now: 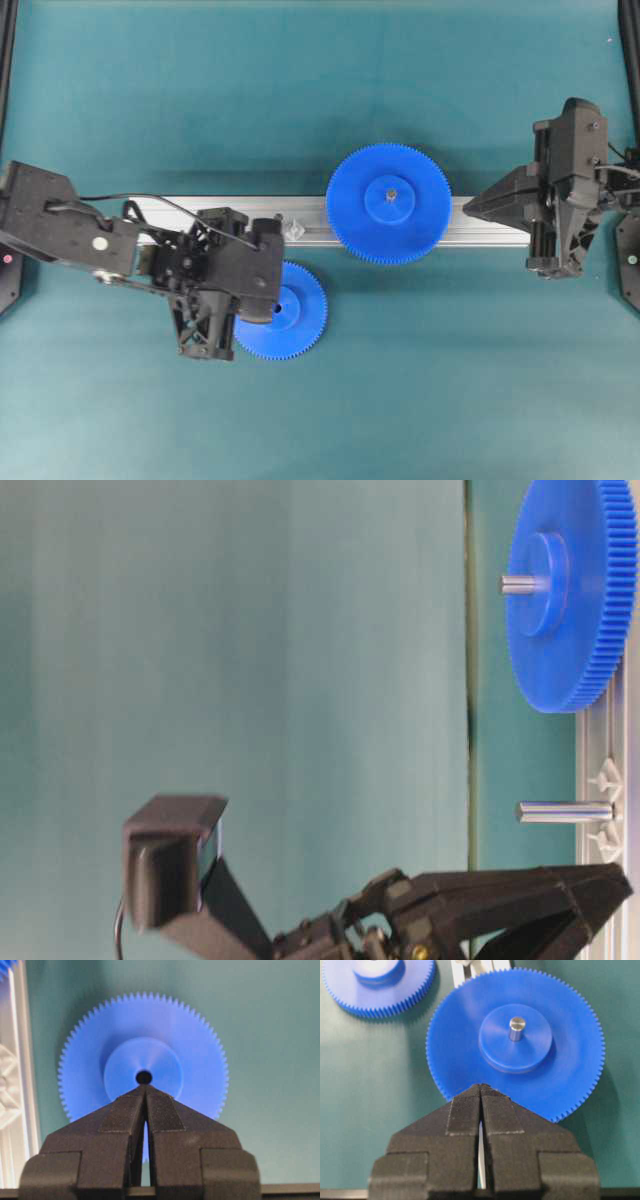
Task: Insert the small gear onto the shaft.
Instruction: 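Position the open left gripper over the blue gear's hub, then lower the left gripper and close it on the gear hub, then lift the blue gear with the left gripper toward the empty shaft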
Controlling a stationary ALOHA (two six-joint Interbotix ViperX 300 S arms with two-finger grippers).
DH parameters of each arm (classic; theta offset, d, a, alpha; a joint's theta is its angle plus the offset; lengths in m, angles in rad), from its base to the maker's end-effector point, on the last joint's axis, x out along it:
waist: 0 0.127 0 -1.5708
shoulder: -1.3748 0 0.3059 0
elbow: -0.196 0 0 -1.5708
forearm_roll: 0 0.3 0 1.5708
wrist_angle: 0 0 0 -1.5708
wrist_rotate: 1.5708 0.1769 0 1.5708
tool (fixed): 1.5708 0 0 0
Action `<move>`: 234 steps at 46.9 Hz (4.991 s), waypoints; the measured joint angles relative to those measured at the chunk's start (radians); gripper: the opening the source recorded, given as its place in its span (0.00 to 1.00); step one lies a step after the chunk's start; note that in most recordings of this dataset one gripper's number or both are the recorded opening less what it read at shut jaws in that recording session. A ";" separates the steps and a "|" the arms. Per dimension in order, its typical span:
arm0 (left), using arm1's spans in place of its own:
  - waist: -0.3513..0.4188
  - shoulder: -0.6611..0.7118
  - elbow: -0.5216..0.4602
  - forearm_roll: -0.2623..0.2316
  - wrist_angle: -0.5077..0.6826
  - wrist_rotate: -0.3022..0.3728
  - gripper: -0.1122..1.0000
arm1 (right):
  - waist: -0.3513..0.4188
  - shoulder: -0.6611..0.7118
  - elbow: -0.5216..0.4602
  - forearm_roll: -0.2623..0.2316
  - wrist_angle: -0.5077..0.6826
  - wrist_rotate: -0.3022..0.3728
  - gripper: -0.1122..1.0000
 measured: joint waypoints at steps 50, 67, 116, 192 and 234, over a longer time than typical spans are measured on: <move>0.000 0.152 -0.184 -0.002 0.229 0.000 0.10 | -0.002 0.000 0.000 0.000 0.006 0.000 0.11; 0.000 0.187 -0.261 0.000 0.347 0.009 0.10 | -0.002 0.000 0.000 -0.003 0.006 0.000 0.12; -0.002 0.213 -0.268 0.000 0.333 -0.044 0.94 | -0.002 0.000 0.000 -0.003 0.005 0.000 0.12; -0.002 0.282 -0.255 0.000 0.278 -0.051 0.94 | 0.008 -0.002 0.000 -0.003 0.006 0.000 0.12; -0.002 0.278 -0.245 0.000 0.272 -0.052 0.72 | 0.012 -0.002 0.000 -0.003 0.006 0.000 0.11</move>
